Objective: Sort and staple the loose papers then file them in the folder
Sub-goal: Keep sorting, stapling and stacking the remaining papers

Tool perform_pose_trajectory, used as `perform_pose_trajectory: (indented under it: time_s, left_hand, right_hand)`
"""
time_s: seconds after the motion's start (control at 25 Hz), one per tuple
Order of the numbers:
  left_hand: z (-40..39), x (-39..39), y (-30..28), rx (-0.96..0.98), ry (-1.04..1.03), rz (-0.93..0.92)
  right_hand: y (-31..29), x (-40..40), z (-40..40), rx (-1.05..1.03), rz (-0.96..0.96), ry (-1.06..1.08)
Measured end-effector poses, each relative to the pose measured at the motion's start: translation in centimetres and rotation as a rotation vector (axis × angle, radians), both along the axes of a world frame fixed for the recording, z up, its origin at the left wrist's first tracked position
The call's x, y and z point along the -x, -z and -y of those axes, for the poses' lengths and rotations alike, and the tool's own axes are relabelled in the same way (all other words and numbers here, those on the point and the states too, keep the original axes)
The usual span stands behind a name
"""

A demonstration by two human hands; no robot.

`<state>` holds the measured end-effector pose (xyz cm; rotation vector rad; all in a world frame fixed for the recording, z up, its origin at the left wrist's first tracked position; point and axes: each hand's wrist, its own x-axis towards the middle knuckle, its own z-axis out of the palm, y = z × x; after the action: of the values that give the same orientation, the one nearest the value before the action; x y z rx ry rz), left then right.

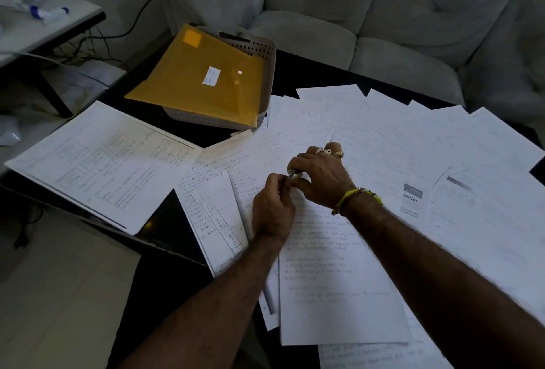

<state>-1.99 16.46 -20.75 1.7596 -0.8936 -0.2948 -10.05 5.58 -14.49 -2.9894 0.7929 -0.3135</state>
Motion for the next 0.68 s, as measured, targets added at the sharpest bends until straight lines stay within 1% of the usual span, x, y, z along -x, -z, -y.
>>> perform_pose_trajectory:
  time_s: [0.08, 0.16, 0.2, 0.28, 0.32, 0.36, 0.4, 0.44, 0.48, 0.52, 0.56, 0.6, 0.68]
  left_hand:
    - [0.0, 0.0, 0.1, -0.002, -0.001, 0.01]
    - [0.1, -0.1, 0.2, -0.011, -0.004, 0.016]
    - [0.1, 0.0, 0.2, -0.011, 0.003, 0.013]
    - [0.1, 0.0, 0.2, -0.008, 0.013, 0.007]
    - [0.1, 0.0, 0.1, -0.013, 0.009, 0.012]
    - [0.1, 0.1, 0.1, -0.016, 0.003, 0.018]
    - [0.1, 0.1, 0.1, -0.017, 0.003, 0.022]
    - [0.1, 0.2, 0.2, -0.017, 0.008, 0.026]
    - [0.1, 0.1, 0.2, -0.018, 0.012, 0.03]
    - [0.2, 0.0, 0.3, -0.02, 0.013, 0.032]
    - [0.2, 0.0, 0.2, -0.02, 0.012, 0.033]
    - [0.2, 0.0, 0.2, -0.019, 0.008, 0.034]
    - [0.2, 0.2, 0.0, -0.016, 0.001, 0.041]
  right_hand:
    - [-0.1, 0.0, 0.2, -0.012, -0.016, -0.019]
    - [-0.1, 0.1, 0.8, -0.109, -0.02, -0.035]
    - [0.0, 0.3, 1.1, -0.197, 0.037, -0.032]
    - [0.7, 0.8, 2.0, -0.359, 0.287, 0.034]
    - [1.0, 1.0, 2.6, -0.397, 0.413, 0.114]
    - [1.3, 1.0, 3.2, -0.379, 0.461, 0.225]
    - [1.6, 1.0, 3.8, -0.322, 0.415, 0.351]
    - [2.1, 0.9, 4.5, -0.275, 0.301, 0.461]
    - [2.5, 0.6, 4.8, -0.273, 0.182, 0.521]
    - [3.0, 0.2, 5.1, -0.307, 0.115, 0.546]
    - [3.3, -0.2, 5.2, -0.34, 0.105, 0.552]
    - [3.4, -0.4, 4.9, -0.353, 0.147, 0.552]
    - [3.5, -0.4, 3.6, -0.269, 0.347, 0.574]
